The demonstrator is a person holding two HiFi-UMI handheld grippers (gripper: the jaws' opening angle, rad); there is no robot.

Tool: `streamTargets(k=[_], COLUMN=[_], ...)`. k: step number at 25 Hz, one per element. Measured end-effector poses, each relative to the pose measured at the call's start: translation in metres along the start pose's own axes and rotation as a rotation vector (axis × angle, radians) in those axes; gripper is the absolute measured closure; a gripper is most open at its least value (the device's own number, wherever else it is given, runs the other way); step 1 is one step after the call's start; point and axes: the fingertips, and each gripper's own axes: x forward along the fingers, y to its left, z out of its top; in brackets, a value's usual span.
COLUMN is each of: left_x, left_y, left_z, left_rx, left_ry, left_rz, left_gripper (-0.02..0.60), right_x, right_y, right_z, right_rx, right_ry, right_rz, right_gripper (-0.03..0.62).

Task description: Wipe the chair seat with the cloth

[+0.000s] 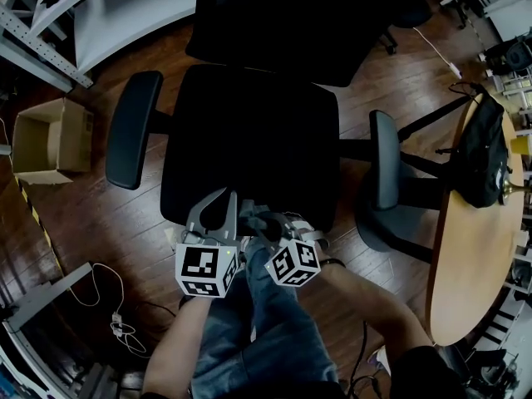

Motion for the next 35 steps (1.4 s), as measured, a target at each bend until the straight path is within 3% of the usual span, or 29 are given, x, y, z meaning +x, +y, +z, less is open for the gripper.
streamTargets(k=[10,15,19,28,35], left_x=[0.053,0.09,0.109,0.131,0.138], left_y=[-0.026,-0.042,-0.046,-0.017,-0.007], left_z=[0.035,0.051,0.057,0.044,0.035], left_rx=[0.034,0.051,0.029,-0.004,-0.008], left_ry=[-0.008,0.022,0.041,0.083,0.102], left_rz=[-0.058,-0.111,-0.145,-0.09,-0.077], left_gripper=[0.578,0.578,0.578,0.578,0.578], right_x=[-0.013,0.009,0.033,0.074,0.087], right_y=[-0.21,-0.288,-0.336,-0.386,-0.379], right_z=[0.023,0.013,-0.01,-0.062,-0.082], right_rx=[-0.05,-0.09,-0.06,-0.073,-0.095], right_ry=[-0.014,0.06,0.163,0.329,0.375], right_rz=[-0.268,-0.312,-0.33,-0.32,-0.287], right_gripper=[0.577,0.577,0.577,0.577,0.577])
